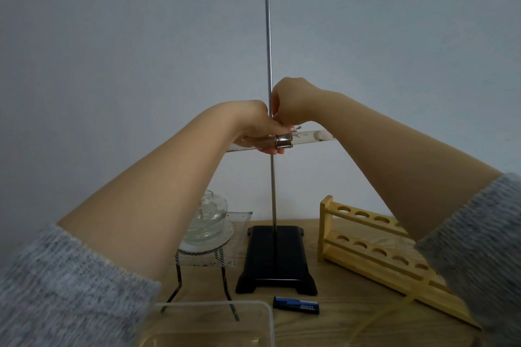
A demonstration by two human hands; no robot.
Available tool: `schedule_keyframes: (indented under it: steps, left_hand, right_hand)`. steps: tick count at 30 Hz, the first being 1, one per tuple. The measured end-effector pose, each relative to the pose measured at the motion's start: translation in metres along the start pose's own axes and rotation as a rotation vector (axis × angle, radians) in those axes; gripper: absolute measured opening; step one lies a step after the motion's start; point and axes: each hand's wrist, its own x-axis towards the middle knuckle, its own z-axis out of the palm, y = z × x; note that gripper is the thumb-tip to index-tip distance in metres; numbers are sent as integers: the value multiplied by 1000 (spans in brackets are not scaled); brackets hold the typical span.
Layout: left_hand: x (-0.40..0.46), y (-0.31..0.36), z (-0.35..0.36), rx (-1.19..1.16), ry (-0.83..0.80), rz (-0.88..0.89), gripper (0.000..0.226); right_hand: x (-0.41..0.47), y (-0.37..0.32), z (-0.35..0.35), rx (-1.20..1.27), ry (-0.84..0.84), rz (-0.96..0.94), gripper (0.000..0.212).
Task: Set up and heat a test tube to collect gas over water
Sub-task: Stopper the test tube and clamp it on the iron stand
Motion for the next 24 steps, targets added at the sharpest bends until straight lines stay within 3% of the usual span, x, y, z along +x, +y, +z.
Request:
schedule_keyframes:
  steps: [2,5,10,17,24]
  left_hand:
    - [0,-1,-1,-5,-5,0,42]
    - [0,-3,-2,-33,0,-3,44]
    - [-4,-1,-3,-2,12,-13,40]
    - [-7,1,-1,24,17,7,44]
    - [-2,-1,-2,84,18,40,42]
  right_hand:
    - [2,-3,0,10,-32,18,26]
    - [3,-8,0,-26,-37,12,8]
    - [0,-5,0,-119,-23,45,32]
    - [-6,-2,-6,-113,-152,91,36]
    - [-6,-1,0,26,-174,123,37]
